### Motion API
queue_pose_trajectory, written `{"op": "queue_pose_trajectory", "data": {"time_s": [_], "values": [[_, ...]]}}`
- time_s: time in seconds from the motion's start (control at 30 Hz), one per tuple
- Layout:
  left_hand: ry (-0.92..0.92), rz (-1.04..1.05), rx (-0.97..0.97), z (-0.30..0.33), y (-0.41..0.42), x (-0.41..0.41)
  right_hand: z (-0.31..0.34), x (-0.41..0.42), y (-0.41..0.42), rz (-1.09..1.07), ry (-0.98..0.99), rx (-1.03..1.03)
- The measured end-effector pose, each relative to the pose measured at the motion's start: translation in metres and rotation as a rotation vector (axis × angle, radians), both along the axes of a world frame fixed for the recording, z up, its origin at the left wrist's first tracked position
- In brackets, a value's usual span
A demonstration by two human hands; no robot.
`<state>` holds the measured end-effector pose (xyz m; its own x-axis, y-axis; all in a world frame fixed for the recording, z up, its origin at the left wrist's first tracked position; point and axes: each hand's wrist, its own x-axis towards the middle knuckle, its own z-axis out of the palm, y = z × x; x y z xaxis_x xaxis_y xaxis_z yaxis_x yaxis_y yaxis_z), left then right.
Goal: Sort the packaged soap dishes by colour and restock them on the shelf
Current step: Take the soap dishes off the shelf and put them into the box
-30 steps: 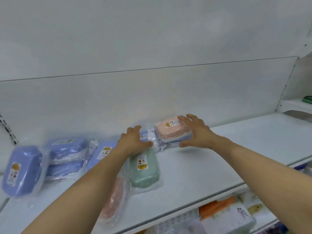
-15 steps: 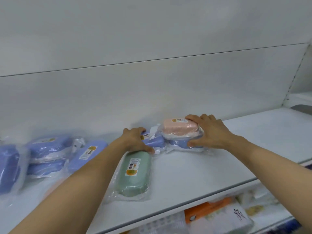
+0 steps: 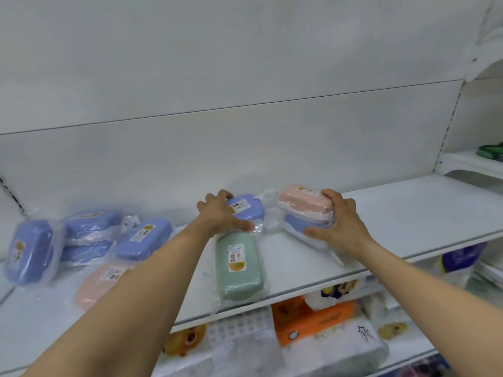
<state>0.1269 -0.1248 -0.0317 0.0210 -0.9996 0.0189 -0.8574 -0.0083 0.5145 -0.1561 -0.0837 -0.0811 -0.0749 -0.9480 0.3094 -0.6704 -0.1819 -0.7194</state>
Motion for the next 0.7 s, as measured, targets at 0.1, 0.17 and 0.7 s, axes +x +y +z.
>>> {"op": "queue_pose_trajectory", "data": {"time_s": [0.1, 0.17, 0.7], "values": [[0.031, 0.060, -0.043, -0.003, 0.009, -0.003, 0.003, -0.007, 0.015, -0.070, 0.011, 0.033], [0.019, 0.119, -0.018, -0.010, 0.014, -0.001, 0.003, -0.010, 0.023, -0.102, 0.070, 0.049], [0.072, 0.168, -0.044, -0.017, 0.014, 0.002, 0.001, -0.002, 0.019, -0.085, 0.156, 0.059]]}}
